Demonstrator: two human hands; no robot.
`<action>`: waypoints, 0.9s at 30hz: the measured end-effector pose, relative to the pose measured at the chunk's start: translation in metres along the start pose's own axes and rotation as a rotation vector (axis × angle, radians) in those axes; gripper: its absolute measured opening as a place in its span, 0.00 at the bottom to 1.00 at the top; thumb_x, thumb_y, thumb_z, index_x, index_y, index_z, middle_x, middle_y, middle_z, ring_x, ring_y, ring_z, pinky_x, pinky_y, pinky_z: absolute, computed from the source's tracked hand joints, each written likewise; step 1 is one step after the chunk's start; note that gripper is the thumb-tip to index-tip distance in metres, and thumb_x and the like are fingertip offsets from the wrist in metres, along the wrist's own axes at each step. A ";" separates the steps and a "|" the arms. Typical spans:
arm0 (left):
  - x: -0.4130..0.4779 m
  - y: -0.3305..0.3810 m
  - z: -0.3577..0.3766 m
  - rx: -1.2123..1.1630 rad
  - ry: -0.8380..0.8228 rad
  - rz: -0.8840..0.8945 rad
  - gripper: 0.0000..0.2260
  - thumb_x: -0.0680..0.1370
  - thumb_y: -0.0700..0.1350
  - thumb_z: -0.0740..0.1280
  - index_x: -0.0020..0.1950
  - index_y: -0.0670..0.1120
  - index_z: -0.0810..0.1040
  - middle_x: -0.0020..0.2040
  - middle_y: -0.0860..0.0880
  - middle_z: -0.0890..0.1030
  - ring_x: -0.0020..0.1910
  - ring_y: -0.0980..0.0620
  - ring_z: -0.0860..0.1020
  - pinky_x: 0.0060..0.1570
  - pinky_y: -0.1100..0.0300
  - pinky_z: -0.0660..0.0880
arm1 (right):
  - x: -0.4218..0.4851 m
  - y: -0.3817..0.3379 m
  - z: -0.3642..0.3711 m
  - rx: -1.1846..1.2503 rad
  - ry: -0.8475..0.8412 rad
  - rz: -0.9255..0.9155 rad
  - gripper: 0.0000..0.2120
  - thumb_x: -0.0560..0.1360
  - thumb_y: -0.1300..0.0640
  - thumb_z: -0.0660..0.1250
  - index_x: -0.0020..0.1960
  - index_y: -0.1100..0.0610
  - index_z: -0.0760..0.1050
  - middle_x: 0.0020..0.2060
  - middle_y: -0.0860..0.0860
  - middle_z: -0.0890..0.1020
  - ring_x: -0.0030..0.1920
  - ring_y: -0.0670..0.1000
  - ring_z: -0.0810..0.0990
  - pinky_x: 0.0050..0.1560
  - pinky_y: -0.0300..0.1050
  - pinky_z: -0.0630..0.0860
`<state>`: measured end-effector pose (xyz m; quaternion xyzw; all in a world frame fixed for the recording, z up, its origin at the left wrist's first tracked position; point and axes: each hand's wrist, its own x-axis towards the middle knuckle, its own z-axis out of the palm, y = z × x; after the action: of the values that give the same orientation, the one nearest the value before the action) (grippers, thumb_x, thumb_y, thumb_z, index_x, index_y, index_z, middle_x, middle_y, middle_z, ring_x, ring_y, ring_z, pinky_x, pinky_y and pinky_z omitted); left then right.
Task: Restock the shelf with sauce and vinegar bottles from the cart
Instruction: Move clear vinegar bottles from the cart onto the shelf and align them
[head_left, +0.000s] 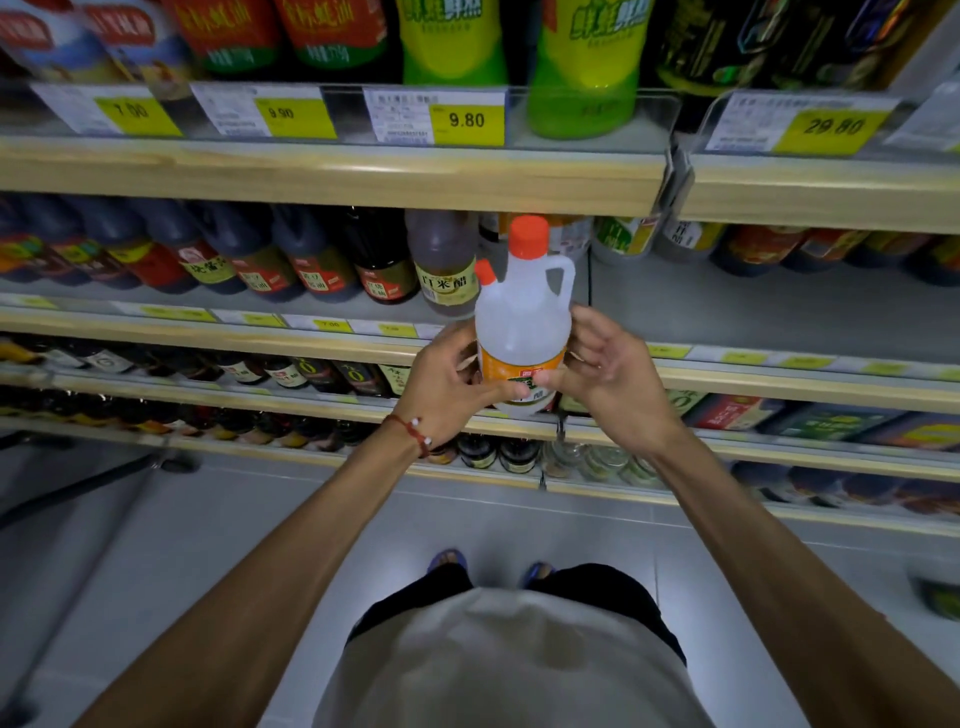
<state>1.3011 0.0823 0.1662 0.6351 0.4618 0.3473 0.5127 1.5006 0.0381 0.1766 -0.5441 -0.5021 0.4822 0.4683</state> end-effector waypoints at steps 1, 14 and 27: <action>0.004 -0.002 0.001 0.049 0.019 0.028 0.30 0.65 0.39 0.83 0.66 0.45 0.79 0.61 0.54 0.76 0.63 0.58 0.77 0.56 0.71 0.75 | 0.003 0.002 -0.001 -0.004 0.012 -0.012 0.36 0.69 0.67 0.80 0.74 0.59 0.71 0.67 0.51 0.82 0.69 0.50 0.79 0.72 0.57 0.75; 0.084 -0.025 0.010 0.302 0.201 0.264 0.25 0.75 0.48 0.75 0.71 0.47 0.75 0.68 0.45 0.76 0.68 0.44 0.76 0.64 0.43 0.77 | 0.063 0.026 0.009 -0.115 0.262 -0.262 0.31 0.74 0.67 0.76 0.73 0.59 0.70 0.65 0.45 0.80 0.68 0.42 0.78 0.65 0.35 0.76; 0.123 -0.064 0.013 -0.026 0.141 0.202 0.32 0.72 0.36 0.75 0.75 0.43 0.70 0.64 0.55 0.81 0.68 0.55 0.77 0.65 0.50 0.77 | 0.113 0.070 0.018 -0.118 0.265 -0.275 0.34 0.78 0.62 0.75 0.79 0.53 0.64 0.72 0.41 0.75 0.73 0.40 0.72 0.72 0.41 0.72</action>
<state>1.3393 0.1966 0.0972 0.6456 0.4257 0.4468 0.4499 1.4928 0.1470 0.0988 -0.5556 -0.5328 0.3076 0.5592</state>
